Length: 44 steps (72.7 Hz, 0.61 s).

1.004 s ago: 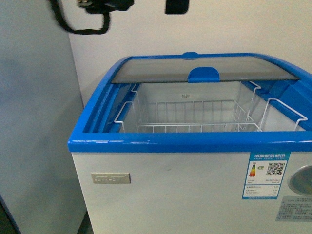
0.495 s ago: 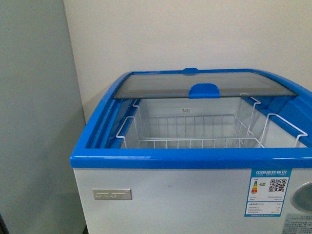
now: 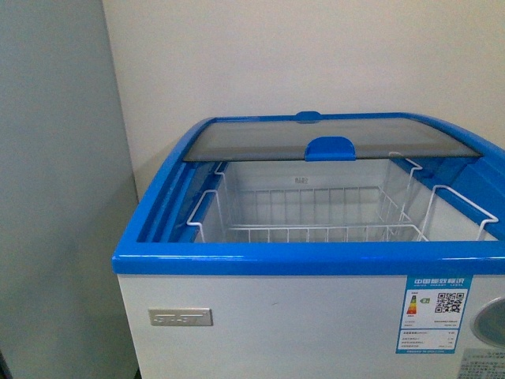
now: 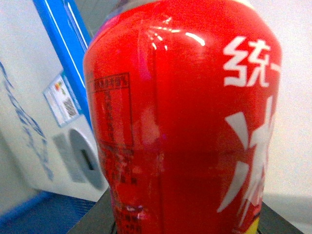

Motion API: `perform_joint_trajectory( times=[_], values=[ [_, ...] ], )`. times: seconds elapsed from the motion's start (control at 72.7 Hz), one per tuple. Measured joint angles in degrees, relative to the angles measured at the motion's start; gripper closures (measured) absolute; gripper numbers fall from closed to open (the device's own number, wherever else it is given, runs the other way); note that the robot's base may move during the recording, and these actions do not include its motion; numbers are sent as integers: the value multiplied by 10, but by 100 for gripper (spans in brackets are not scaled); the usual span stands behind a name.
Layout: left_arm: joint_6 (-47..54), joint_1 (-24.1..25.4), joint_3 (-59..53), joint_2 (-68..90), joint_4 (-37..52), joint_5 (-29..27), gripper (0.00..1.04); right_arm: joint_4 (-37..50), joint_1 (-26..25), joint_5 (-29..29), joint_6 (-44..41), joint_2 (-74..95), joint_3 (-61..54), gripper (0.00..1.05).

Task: Put drink in fridge

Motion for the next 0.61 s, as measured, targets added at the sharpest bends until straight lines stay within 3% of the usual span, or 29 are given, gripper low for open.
perform_joint_trajectory(
  times=[0.138,0.316,0.605],
  values=[
    [0,0,-9,-26,-17,0,102,39,71,39,-75,109,86,68],
    [0,0,-18,-54,-35,0,102,92,141,84,-70,222,166,68],
    [0,0,-33,-95,-53,0,102,192,178,133,-28,363,212,68]
  ],
)
